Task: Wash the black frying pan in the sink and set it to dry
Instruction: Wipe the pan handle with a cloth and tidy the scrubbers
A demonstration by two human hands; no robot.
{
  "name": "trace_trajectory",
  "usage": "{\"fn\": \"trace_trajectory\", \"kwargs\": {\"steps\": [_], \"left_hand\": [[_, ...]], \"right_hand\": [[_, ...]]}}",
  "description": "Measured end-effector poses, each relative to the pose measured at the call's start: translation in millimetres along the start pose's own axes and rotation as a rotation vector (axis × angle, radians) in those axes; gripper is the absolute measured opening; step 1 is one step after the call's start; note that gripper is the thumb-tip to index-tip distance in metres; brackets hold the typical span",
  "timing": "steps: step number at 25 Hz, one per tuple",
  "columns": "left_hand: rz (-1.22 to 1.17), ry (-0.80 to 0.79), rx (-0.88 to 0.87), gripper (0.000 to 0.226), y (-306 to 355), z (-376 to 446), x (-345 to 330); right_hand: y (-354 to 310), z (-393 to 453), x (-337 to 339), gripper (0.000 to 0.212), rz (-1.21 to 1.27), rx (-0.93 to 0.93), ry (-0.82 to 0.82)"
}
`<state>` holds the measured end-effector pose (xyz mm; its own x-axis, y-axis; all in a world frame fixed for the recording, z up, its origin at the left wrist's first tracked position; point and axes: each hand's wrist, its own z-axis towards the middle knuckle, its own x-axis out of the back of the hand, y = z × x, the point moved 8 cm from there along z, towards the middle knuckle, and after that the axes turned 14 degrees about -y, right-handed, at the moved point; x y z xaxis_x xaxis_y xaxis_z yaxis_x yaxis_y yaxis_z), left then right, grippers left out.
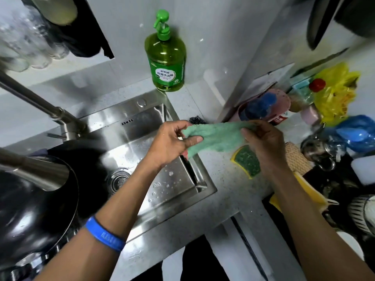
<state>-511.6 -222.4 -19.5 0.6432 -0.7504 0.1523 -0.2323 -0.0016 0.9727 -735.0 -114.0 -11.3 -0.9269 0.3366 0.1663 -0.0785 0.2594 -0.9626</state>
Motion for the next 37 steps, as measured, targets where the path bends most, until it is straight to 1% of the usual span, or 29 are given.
{"fn": "trace_trajectory", "kwargs": {"steps": [3,4,6,8,11,12,14,15,17,18,19,20,21,22,23,24,25,26,28,29,30,31,32,34,35,36,37], "left_hand": [[0.067,0.033,-0.043,0.018,8,6,-2],[0.092,0.012,-0.065,0.016,9,6,-5],[0.145,-0.045,-0.062,0.010,-3,-3,-15],[0.170,-0.109,0.016,0.009,-40,-18,-34],[0.172,-0.177,0.185,0.023,-104,-42,-67],[0.173,-0.174,0.224,0.023,-118,-46,-75],[0.172,-0.126,0.302,0.017,-132,-49,-82],[0.146,-0.094,0.323,0.014,-132,-45,-81],[0.052,-0.012,0.332,0.010,-124,-28,-77],[-0.035,0.053,0.340,0.008,-120,-19,-73],[-0.107,0.126,0.361,0.014,-119,-11,-68],[-0.152,0.172,0.395,0.027,-121,-7,-65],[-0.144,0.172,0.416,0.040,-124,-8,-67],[-0.021,0.128,0.385,0.050,-126,-10,-71],[0.222,0.040,0.321,0.056,-125,-12,-80],[0.486,-0.047,0.267,0.060,-128,-16,-92],[0.690,-0.087,0.228,0.060,-130,-19,-102],[0.802,-0.094,0.227,0.056,-133,-19,-106],[0.863,-0.069,0.216,0.040,-127,-10,-102],[0.896,-0.076,0.206,0.032,-123,-5,-98],[0.941,-0.093,0.213,0.030,-120,-1,-92],[0.987,-0.102,0.232,0.032,-117,4,-84],[1.019,-0.100,0.241,0.038,-114,10,-74],[1.076,-0.139,0.210,0.059,-99,27,-65],[1.130,-0.191,0.201,0.066,-94,37,-66],[1.173,-0.248,0.219,0.068,-93,49,-66],[1.208,-0.302,0.268,0.067,-97,61,-65]], "right_hand": [[-3,-14,19,0.041,0.033,0.025,0.077],[-1,-22,24,0.041,0.025,0.030,0.080],[13,-41,23,0.037,0.027,0.013,0.033],[50,-65,13,0.033,-0.036,-0.088,-0.039],[133,-95,-4,0.034,-0.077,-0.334,-0.109],[157,-101,-6,0.031,-0.098,-0.392,-0.110],[181,-103,-5,0.024,-0.129,-0.455,-0.054],[183,-98,-4,0.020,-0.118,-0.444,-0.022],[168,-78,-1,0.015,-0.112,-0.353,0.040],[157,-67,2,0.013,-0.123,-0.325,0.099],[148,-59,5,0.015,-0.153,-0.305,0.174],[142,-55,8,0.024,-0.213,-0.291,0.245],[134,-54,7,0.031,-0.331,-0.242,0.262],[130,-56,-3,0.033,-0.500,-0.148,0.197],[132,-61,-20,0.033,-0.664,-0.076,0.057],[142,-68,-38,0.036,-0.811,-0.052,-0.096],[154,-73,-47,0.041,-0.932,-0.060,-0.201],[162,-73,-50,0.042,-1.001,-0.076,-0.246],[159,-62,-51,0.030,-1.057,-0.068,-0.214],[152,-56,-52,0.022,-1.101,-0.033,-0.172],[143,-52,-54,0.018,-1.143,0.011,-0.142],[135,-49,-59,0.019,-1.166,0.065,-0.131],[129,-47,-67,0.024,-1.168,0.108,-0.163],[121,-43,-88,0.035,-1.182,0.189,-0.286],[122,-39,-97,0.037,-1.193,0.189,-0.359],[123,-33,-104,0.037,-1.217,0.151,-0.409],[124,-27,-106,0.036,-1.256,0.100,-0.423]]}}
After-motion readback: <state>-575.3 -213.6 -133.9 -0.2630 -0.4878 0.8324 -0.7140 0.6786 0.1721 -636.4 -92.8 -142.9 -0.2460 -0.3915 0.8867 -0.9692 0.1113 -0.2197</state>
